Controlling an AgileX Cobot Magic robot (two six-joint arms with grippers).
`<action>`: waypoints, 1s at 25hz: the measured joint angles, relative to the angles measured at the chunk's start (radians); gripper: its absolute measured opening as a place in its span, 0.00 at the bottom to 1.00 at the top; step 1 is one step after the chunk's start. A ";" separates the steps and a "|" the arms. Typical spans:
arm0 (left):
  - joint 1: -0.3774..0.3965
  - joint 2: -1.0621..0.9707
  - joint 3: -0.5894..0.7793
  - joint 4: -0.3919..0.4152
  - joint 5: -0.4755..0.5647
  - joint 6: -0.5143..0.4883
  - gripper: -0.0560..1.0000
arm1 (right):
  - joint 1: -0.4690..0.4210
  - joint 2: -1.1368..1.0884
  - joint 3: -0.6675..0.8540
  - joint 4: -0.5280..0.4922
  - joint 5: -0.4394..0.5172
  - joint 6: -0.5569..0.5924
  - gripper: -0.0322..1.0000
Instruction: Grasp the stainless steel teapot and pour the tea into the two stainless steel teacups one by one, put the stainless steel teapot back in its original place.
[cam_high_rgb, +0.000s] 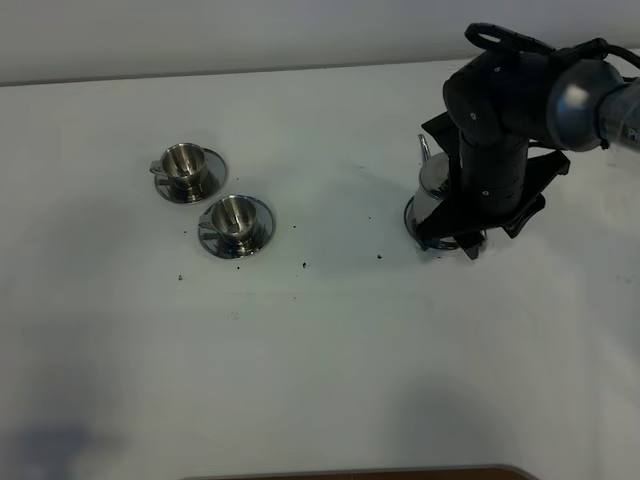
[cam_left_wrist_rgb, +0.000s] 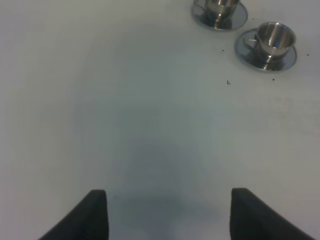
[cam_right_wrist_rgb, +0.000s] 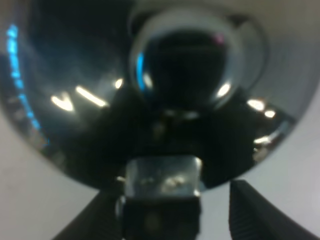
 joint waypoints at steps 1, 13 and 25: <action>0.000 0.000 0.000 0.000 0.000 0.000 0.61 | 0.000 0.001 0.012 0.001 -0.019 0.004 0.49; 0.000 0.000 0.000 0.000 0.000 0.000 0.61 | 0.000 -0.013 0.017 -0.051 -0.062 0.041 0.49; 0.000 0.000 0.000 0.000 0.000 0.000 0.61 | 0.000 -0.015 0.017 -0.085 -0.061 0.055 0.36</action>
